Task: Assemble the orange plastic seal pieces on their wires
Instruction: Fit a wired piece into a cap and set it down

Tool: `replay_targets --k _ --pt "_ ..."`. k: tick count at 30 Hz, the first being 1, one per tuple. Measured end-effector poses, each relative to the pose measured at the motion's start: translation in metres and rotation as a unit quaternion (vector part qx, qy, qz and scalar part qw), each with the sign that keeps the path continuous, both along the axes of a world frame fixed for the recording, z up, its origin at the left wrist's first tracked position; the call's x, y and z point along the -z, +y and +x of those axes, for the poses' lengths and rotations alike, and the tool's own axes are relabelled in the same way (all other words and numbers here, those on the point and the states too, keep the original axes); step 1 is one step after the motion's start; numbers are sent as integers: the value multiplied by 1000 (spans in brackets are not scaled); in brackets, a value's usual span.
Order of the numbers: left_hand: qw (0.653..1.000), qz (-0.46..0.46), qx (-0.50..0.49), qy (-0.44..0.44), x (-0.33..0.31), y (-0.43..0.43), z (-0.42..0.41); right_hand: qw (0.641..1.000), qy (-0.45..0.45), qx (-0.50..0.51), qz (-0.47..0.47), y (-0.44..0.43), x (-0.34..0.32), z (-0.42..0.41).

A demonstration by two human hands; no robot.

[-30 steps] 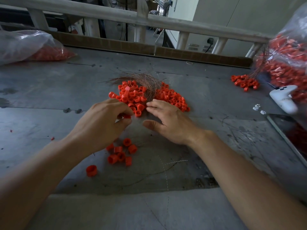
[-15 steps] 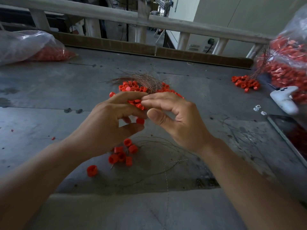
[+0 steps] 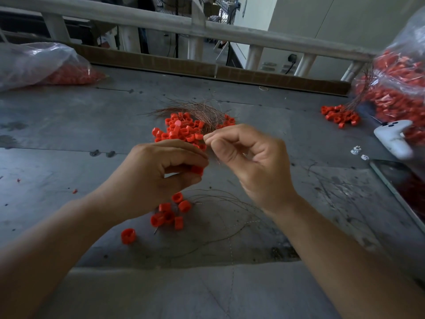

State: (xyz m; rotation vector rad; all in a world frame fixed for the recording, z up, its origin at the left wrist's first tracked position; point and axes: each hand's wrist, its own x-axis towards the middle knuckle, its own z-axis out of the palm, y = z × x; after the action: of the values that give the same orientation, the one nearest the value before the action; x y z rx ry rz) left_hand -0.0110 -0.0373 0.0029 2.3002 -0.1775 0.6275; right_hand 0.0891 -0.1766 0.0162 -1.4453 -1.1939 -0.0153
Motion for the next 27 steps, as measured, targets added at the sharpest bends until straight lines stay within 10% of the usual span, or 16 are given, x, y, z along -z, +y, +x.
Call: replay_targets --k 27 --pt "999 21 -18 24 0 2 1 998 36 -44 -16 3 2 0"
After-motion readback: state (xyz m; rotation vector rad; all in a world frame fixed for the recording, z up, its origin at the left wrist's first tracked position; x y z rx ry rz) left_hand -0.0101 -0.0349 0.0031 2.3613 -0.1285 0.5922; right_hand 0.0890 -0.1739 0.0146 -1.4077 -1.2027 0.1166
